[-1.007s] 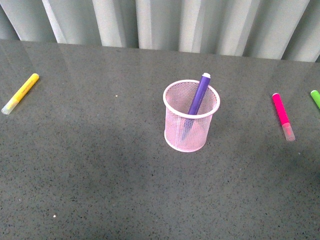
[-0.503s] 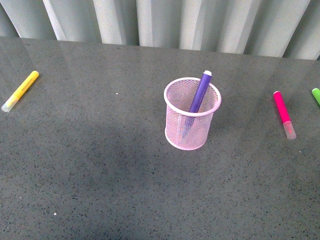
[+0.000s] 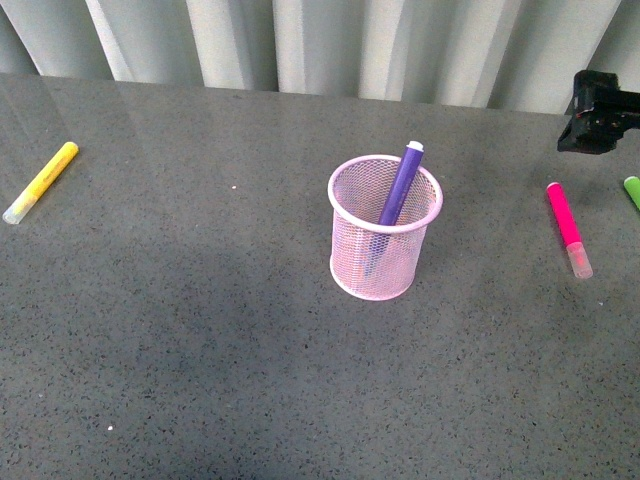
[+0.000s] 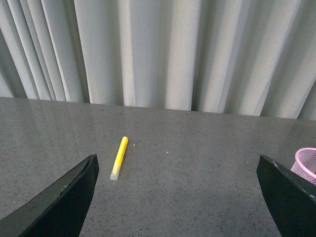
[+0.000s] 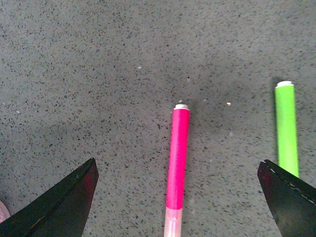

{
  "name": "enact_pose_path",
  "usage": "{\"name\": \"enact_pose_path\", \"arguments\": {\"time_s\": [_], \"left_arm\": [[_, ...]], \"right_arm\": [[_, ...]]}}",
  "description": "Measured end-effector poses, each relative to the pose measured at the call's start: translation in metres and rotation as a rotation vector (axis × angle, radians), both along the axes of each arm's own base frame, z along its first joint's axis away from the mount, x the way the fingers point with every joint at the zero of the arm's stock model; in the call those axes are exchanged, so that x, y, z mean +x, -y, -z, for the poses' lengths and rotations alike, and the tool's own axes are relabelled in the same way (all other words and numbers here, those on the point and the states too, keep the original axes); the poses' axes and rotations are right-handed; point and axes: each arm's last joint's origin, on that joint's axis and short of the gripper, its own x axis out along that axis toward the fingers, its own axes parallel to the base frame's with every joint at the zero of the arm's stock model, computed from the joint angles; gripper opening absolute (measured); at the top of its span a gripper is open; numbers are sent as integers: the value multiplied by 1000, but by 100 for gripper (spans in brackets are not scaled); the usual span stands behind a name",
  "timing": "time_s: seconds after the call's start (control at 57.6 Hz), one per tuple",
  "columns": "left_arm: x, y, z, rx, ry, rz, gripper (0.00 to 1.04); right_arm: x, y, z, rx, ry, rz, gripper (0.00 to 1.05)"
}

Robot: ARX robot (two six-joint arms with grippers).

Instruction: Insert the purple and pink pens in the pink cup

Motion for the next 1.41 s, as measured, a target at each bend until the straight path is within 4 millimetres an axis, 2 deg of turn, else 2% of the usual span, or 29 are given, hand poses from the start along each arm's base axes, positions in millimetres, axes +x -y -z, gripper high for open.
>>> {"name": "enact_pose_path", "arguments": {"time_s": [0.26,0.764,1.146,1.406], "left_arm": [[0,0,0,0,0,0,98],[0,0,0,0,0,0,98],[0,0,0,0,0,0,98],[0,0,0,0,0,0,98]], "right_arm": [[6,4,21,8,-56,42,98],[8,14,45,34,-103,51,98],[24,16,59,31,-134,28,98],[38,7,65,-53,-176,-32,98]]}}
